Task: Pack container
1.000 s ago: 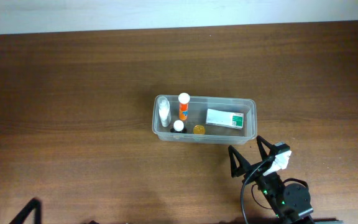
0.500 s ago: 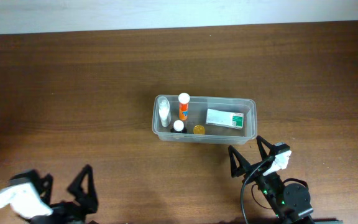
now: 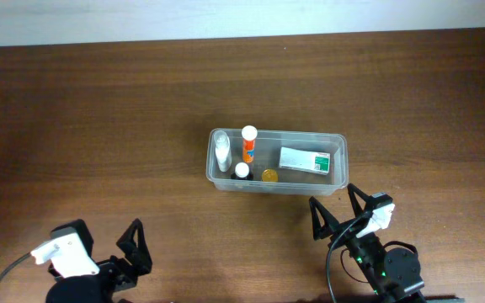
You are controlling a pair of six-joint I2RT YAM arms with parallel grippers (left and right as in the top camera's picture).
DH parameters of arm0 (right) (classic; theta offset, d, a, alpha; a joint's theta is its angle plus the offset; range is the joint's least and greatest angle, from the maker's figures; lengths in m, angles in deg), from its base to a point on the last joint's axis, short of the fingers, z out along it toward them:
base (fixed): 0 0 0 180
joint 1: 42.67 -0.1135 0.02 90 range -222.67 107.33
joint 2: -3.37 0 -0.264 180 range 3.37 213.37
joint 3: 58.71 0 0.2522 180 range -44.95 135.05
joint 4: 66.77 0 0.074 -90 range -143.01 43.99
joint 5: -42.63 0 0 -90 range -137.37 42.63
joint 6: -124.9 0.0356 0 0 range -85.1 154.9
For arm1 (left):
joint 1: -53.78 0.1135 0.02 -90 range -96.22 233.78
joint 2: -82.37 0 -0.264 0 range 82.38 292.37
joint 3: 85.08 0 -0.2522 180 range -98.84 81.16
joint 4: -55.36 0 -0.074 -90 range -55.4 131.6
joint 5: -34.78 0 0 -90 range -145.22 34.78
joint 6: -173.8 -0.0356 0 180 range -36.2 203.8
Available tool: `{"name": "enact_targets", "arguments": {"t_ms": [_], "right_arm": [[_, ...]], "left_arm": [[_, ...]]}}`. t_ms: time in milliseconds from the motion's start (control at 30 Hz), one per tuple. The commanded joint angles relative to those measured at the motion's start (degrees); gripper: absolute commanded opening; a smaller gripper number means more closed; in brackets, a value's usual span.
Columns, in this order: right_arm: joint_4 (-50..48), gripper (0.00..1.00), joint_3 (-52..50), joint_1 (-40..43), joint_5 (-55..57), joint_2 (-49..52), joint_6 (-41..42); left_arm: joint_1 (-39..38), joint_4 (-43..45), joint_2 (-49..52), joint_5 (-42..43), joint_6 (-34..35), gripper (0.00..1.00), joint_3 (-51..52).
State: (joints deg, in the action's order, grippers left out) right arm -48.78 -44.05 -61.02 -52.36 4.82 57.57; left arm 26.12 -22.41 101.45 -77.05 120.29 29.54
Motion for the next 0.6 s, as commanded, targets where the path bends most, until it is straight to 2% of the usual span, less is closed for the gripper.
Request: {"name": "enact_targets", "arguments": {"t_ms": [0, 200, 433, 567], "right_arm": [[0.04, 0.98, -0.44, 0.0, 0.72, 0.04, 0.11], [0.02, 0.98, -0.44, 0.0, 0.72, 0.04, 0.11], [0.02, 0.98, -0.44, 0.0, 0.72, 0.04, 0.11], [0.02, 0.98, -0.44, 0.0, 0.72, 0.04, 0.13]], "left_arm": [[1.38, 2.62, -1.4, 1.6, 0.35, 0.99, 3.32], [3.98, 14.58, -2.91, 1.07, 0.31, 0.99, 12.76], [5.77, 39.89, -5.99, 3.82, -0.37, 0.99, 28.59], [6.21, 52.22, -8.79, 6.97, -4.61, 0.99, 36.0]]}}
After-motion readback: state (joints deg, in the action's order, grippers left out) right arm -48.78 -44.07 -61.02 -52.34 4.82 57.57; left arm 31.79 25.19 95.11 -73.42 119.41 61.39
